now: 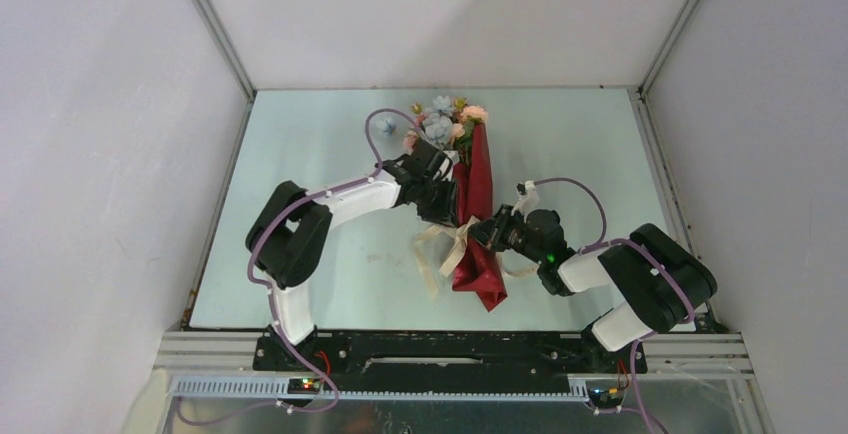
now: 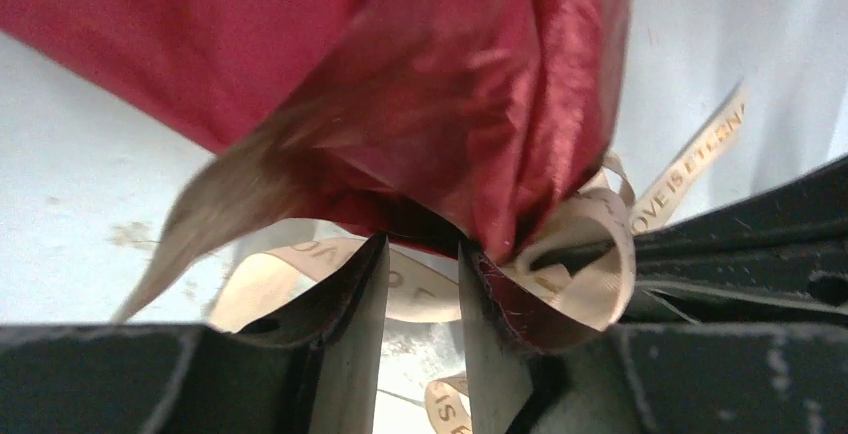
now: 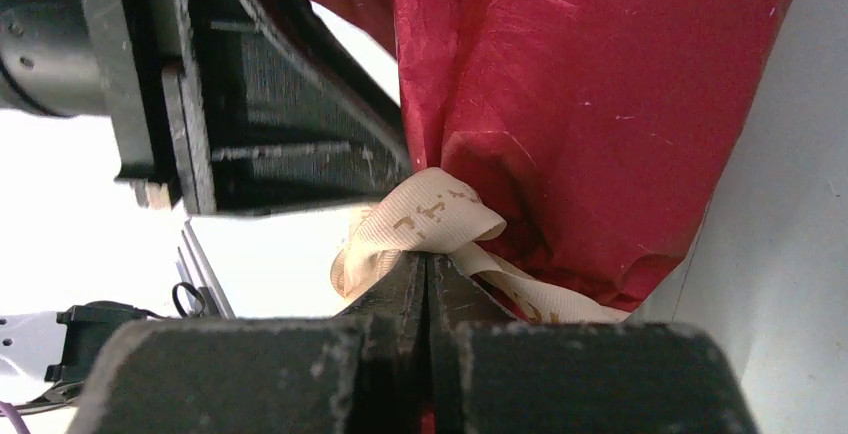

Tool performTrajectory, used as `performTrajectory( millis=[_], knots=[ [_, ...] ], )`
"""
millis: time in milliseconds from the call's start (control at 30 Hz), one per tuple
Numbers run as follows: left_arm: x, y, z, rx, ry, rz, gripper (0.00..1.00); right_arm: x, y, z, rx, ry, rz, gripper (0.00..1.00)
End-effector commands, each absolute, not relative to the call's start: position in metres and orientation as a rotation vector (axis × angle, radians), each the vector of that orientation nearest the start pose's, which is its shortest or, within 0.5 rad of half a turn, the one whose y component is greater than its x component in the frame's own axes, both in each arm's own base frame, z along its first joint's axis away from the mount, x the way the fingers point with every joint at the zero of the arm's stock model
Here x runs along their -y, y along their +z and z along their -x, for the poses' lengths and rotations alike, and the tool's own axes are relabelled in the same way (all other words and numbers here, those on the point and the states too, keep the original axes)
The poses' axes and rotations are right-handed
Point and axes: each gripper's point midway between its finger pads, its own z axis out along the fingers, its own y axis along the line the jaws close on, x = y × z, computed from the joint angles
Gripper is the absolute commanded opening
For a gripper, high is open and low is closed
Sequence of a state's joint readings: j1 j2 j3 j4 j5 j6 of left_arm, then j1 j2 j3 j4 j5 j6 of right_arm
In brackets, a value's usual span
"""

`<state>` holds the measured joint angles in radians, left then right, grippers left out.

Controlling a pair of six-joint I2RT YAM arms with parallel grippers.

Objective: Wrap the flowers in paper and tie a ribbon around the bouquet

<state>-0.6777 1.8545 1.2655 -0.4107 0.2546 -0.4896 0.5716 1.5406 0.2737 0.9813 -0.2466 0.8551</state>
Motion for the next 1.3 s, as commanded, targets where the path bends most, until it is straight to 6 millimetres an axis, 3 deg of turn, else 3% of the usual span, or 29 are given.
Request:
performTrajectory(
  millis=[0, 300, 633, 933, 1267],
  knots=[
    [0.346, 0.096, -0.289, -2.578, -0.870, -0.488, 0.38, -0.255, 0.076, -0.269, -1.997, 1.154, -0.077, 0.00],
    [0.352, 0.108, -0.274, -2.544, -0.999, -0.485, 0.38, -0.255, 0.076, -0.270, -1.998, 1.121, -0.049, 0.00],
    [0.359, 0.118, -0.274, -2.520, -1.055, -0.478, 0.39, -0.255, 0.078, -0.270, -2.002, 1.032, -0.008, 0.00],
    [0.370, 0.102, -0.261, -2.571, -1.100, -0.519, 0.35, -0.262, 0.088, -0.271, -1.963, 1.078, 0.008, 0.00],
    [0.354, 0.079, -0.259, -2.656, -0.963, -0.499, 0.34, -0.263, 0.106, -0.270, -1.891, 1.084, 0.032, 0.00]
  ],
)
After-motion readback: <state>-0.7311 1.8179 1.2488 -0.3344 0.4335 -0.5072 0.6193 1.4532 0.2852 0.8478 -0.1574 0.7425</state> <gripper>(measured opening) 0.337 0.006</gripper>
